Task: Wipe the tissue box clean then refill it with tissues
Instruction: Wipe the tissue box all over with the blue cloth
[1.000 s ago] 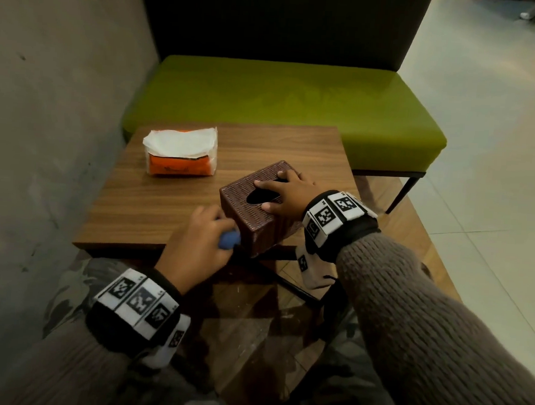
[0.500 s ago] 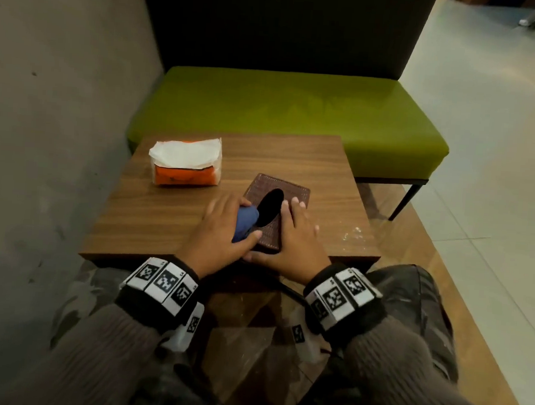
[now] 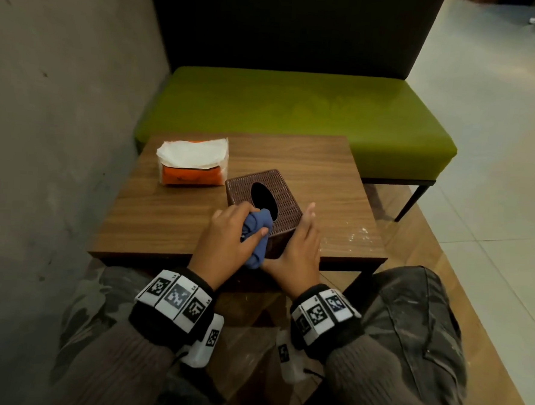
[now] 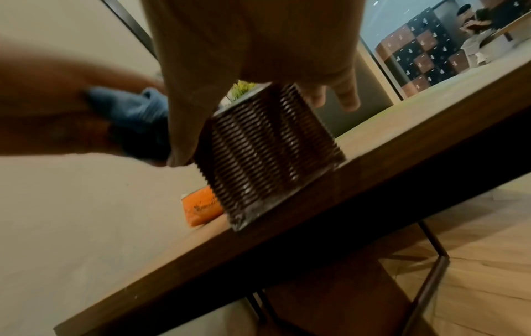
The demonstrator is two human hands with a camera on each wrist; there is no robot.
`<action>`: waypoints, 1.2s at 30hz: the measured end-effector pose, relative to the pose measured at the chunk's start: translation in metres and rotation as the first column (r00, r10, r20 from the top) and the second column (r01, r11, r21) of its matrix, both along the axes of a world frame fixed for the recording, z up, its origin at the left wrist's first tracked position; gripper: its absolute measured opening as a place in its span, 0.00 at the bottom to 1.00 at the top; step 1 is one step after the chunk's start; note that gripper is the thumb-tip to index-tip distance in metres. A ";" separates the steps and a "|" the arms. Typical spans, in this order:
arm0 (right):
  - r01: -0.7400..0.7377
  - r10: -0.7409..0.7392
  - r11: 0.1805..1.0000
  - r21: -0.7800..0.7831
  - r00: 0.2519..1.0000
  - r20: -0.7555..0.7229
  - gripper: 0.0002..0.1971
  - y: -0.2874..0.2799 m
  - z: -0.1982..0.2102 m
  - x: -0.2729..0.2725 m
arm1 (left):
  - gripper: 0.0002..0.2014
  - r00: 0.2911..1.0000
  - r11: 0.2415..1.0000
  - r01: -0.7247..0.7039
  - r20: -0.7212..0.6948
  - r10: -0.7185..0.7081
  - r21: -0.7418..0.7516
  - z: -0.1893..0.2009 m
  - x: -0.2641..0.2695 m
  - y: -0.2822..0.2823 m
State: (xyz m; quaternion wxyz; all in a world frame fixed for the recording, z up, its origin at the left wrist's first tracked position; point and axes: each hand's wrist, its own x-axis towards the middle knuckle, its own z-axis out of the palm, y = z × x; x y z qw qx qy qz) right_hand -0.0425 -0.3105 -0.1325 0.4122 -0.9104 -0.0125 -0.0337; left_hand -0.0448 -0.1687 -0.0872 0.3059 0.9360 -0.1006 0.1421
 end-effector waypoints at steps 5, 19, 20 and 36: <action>0.181 -0.189 0.979 0.093 0.978 0.087 0.61 0.026 -0.005 0.000 | 0.14 0.997 0.992 -0.077 -0.012 0.076 -0.096 0.004 -0.003 -0.001; -0.005 0.012 0.988 0.152 0.999 -0.046 0.66 -0.008 -0.016 0.018 | 0.22 0.996 0.949 0.084 0.017 -0.083 -0.304 0.013 0.005 -0.028; -0.030 0.039 0.984 0.175 0.998 -0.048 0.65 -0.010 -0.022 0.019 | 0.20 0.985 0.969 0.167 -0.008 -0.171 -0.185 0.004 0.001 -0.032; -0.074 0.071 0.990 0.116 0.997 0.035 0.64 -0.016 -0.014 0.020 | 0.28 0.987 0.983 0.161 0.039 -0.158 -0.091 -0.007 -0.007 -0.021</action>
